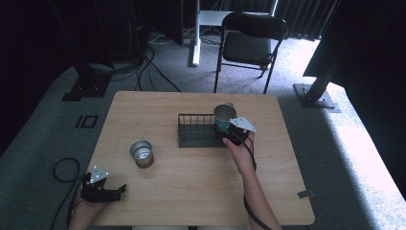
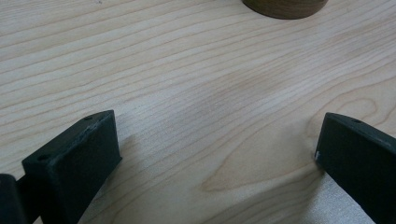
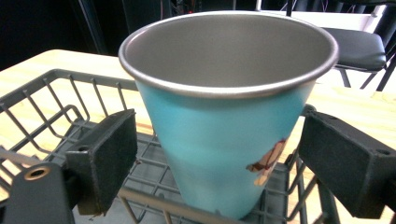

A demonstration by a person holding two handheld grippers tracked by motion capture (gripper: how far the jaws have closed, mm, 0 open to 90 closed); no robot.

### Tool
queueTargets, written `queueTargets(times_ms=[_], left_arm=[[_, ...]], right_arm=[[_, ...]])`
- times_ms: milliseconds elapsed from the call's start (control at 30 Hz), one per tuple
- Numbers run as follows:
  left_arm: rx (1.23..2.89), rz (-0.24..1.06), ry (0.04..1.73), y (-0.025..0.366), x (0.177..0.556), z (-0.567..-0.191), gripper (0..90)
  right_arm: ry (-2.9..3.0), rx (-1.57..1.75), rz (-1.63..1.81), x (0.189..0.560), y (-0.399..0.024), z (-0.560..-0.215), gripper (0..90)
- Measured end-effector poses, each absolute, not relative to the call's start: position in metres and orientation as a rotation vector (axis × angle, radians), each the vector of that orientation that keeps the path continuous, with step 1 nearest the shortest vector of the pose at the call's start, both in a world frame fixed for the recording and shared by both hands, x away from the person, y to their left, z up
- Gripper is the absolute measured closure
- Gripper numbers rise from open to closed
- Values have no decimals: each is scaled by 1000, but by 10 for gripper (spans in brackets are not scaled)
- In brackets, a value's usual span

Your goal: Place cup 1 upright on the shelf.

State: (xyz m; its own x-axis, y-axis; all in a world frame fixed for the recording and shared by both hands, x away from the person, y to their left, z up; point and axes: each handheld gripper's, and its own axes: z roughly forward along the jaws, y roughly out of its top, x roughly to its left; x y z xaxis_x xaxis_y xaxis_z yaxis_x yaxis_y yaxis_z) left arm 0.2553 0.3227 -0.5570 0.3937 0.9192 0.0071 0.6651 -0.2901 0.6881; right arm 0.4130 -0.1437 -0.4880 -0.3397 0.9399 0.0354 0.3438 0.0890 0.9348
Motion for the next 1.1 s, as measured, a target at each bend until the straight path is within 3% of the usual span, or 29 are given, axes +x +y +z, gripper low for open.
queueTargets(times_ms=[1100], left_arm=[[2053,547,1350,323,255,-557,4]], right_arm=[[1812,1228,1260,375,-179,-491,116]])
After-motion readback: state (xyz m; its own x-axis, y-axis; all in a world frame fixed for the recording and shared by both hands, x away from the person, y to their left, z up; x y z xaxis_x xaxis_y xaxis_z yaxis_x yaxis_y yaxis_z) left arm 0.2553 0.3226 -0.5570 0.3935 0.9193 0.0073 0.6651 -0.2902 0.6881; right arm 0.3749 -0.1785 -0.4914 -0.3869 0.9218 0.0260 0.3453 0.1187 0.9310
